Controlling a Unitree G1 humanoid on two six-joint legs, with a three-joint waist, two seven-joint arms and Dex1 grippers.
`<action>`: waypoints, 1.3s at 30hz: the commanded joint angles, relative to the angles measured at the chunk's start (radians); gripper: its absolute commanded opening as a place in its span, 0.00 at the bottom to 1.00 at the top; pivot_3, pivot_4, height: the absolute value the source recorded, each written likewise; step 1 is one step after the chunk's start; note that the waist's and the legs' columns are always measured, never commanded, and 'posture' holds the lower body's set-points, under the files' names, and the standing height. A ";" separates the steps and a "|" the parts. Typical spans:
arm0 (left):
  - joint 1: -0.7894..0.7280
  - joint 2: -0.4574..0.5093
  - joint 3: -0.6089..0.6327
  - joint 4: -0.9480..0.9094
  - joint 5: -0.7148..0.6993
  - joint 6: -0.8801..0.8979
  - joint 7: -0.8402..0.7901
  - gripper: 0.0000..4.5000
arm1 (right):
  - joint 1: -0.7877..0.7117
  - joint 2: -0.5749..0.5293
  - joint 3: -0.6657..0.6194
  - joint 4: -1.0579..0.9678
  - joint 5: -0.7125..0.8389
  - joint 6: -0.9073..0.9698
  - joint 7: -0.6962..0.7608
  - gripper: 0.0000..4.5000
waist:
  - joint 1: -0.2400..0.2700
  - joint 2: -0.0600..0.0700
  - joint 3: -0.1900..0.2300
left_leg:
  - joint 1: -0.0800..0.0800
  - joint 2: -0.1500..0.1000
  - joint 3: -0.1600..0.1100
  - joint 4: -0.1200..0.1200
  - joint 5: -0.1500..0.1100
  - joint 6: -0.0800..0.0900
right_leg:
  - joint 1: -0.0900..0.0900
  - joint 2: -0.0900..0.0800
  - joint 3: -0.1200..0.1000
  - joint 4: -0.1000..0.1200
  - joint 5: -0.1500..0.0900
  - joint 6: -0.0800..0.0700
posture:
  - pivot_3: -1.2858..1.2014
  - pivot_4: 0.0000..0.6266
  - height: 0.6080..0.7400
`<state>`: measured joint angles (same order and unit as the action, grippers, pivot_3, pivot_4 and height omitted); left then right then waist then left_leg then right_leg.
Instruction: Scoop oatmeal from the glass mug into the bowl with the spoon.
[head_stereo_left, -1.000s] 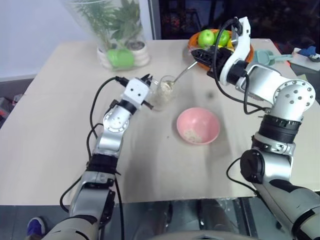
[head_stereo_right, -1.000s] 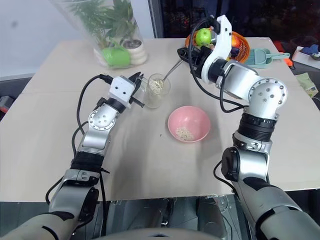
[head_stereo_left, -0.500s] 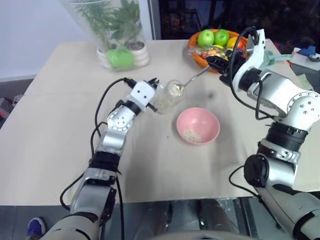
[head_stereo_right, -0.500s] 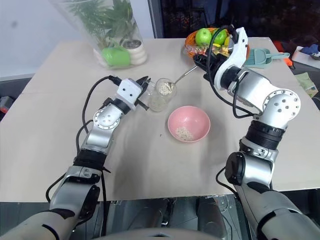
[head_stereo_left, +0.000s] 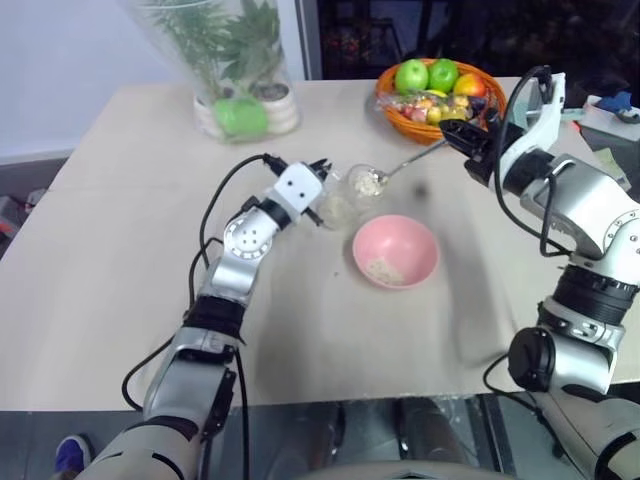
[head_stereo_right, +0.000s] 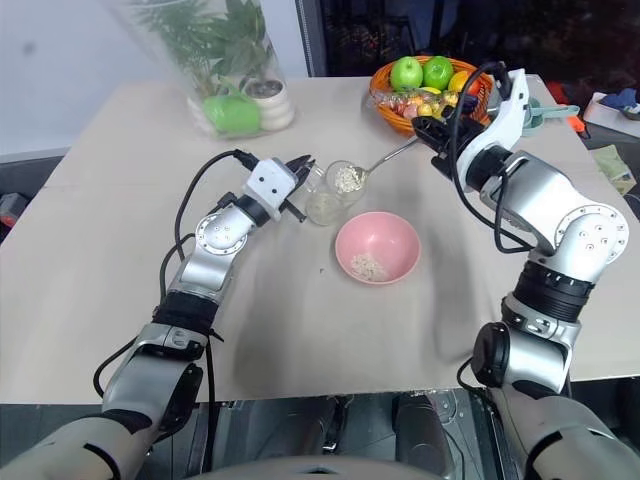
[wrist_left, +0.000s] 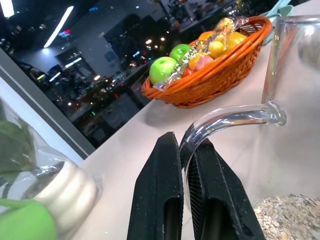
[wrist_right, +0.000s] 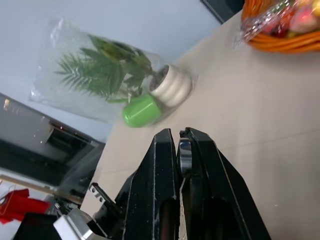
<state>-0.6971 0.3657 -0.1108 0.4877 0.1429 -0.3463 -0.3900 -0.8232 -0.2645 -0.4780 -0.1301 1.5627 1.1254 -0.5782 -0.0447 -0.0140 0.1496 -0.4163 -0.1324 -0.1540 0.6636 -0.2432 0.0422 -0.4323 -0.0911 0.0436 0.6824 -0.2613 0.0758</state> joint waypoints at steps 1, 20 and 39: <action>-0.038 0.003 -0.001 -0.015 0.001 -0.057 -0.006 0.02 | 0.019 -0.035 0.011 -0.065 0.075 -0.077 -0.039 0.00 | 0.000 0.000 0.000 | 0.000 0.000 0.000 0.000 0.000 0.000 | 0.000 0.000 0.000 0.000 0.000 0.000 | 0.52 0.24 1.00; -0.104 -0.023 -0.013 0.055 -0.002 -0.101 -0.048 0.02 | 0.203 -0.188 0.100 -0.233 0.315 -0.354 -0.155 0.00 | 0.001 0.000 0.000 | 0.000 0.000 0.000 0.001 0.000 0.000 | 0.001 0.000 0.000 0.000 0.000 0.000 | 0.52 0.24 1.00; -0.141 -0.030 -0.009 0.099 0.007 -0.090 -0.052 0.02 | 0.335 -0.271 0.115 -0.395 0.410 -0.487 -0.147 0.00 | 0.003 0.000 0.000 | 0.000 0.000 0.000 0.001 0.000 0.000 | 0.001 0.000 0.000 0.000 0.000 0.000 | 0.52 0.24 1.00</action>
<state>-0.8094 0.3336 -0.1290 0.6028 0.1550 -0.4235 -0.4542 -0.4857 -0.5244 -0.3526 -0.4818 1.9372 0.6606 -0.7402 -0.0418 -0.0140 0.1496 -0.4163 -0.1323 -0.1537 0.6649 -0.2433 0.0426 -0.4309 -0.0908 0.0436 0.6823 -0.2611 0.0761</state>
